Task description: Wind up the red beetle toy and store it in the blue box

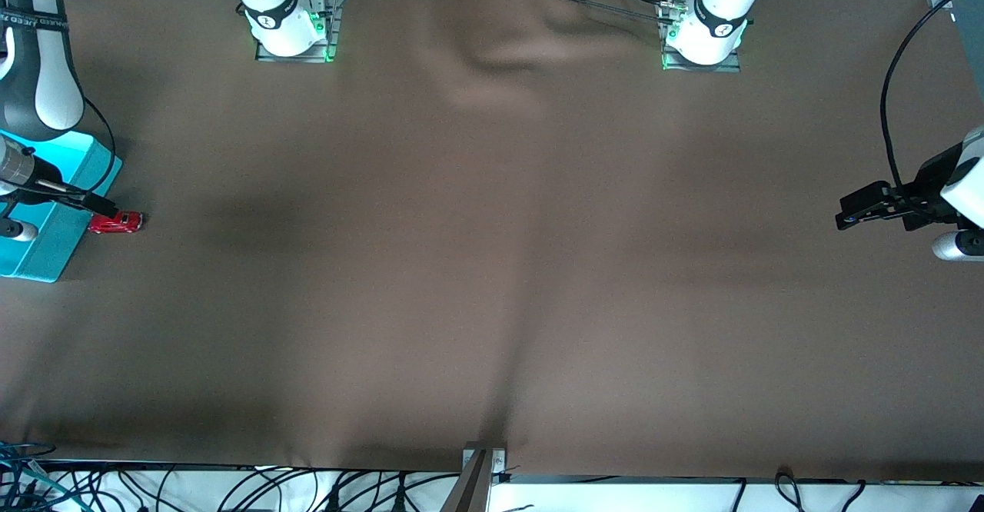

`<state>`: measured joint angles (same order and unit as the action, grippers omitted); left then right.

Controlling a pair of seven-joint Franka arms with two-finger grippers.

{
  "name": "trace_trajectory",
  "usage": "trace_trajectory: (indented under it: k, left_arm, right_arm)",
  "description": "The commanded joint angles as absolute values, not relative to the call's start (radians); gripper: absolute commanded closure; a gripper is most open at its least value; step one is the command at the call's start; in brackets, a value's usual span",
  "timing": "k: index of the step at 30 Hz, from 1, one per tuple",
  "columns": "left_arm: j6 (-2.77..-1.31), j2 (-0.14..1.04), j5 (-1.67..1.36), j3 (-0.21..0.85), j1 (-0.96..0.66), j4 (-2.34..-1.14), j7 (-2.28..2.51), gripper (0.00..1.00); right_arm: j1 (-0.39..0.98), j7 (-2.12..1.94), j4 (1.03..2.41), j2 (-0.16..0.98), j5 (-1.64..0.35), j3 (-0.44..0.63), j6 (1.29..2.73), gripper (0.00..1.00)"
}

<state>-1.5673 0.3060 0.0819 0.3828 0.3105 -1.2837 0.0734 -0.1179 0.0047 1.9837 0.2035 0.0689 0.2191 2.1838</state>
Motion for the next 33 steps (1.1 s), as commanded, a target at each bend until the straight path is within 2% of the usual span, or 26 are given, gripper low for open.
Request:
trace_trajectory:
  k: [1, 8, 33]
  left_arm:
    - [-1.557, 0.311, 0.074, 0.383, 0.310, -1.264, 0.054, 0.00]
    - [-1.557, 0.311, 0.074, 0.383, 0.310, -1.264, 0.054, 0.00]
    - [-1.557, 0.311, 0.074, 0.383, 0.313, -1.264, 0.054, 0.00]
  right_arm:
    - [-0.117, 0.058, 2.037, 0.210, 0.069, 0.247, 2.270, 0.00]
    - [-0.118, 0.193, 2.082, 0.245, 0.071, 0.270, 2.359, 0.00]
    - [-0.133, 0.577, 2.092, 0.364, 0.069, 0.310, 2.467, 0.00]
